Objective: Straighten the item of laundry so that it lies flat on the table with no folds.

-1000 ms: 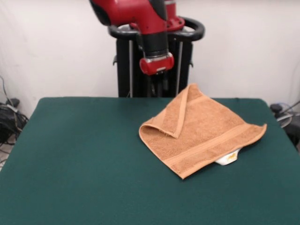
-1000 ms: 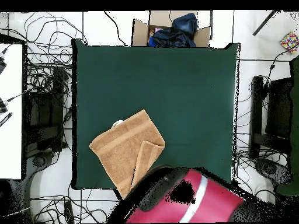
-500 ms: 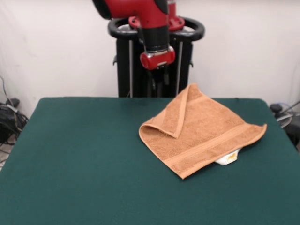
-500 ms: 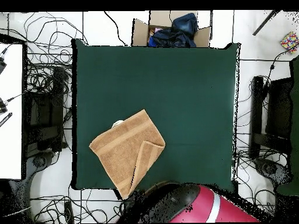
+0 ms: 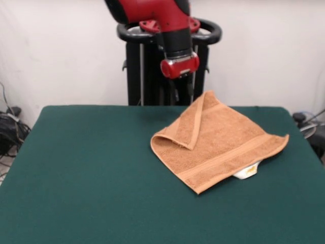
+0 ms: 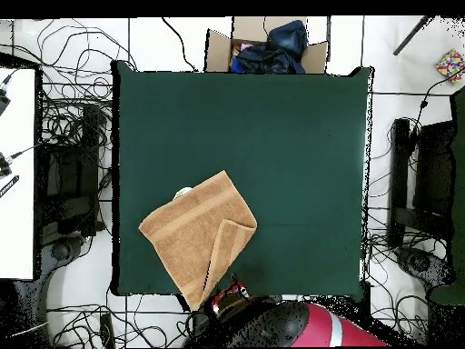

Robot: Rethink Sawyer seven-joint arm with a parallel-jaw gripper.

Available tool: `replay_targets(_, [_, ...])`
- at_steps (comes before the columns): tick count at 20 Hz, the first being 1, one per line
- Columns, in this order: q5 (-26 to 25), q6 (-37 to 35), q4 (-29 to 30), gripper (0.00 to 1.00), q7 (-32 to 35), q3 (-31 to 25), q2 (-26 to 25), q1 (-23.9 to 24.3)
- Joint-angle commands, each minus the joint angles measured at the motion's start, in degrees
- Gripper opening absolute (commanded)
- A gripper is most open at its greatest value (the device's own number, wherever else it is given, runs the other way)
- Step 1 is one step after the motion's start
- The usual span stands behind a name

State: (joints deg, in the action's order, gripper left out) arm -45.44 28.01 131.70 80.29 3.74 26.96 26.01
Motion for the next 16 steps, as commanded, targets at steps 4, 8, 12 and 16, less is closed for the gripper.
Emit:
replay_targets(4, [7.3,-0.7,-7.7,1.00,12.0,-5.7,-2.4,-2.7])
replay_targets(8, [8.4,-0.6,-9.9,1.00,11.1,-4.7,-3.4,-3.7])
replay_targets(12, [9.2,0.7,-11.3,1.00,10.5,-3.6,-4.6,-4.6])
replay_targets(16, [9.9,3.2,-11.8,1.00,10.1,-2.5,-5.2,-5.5])
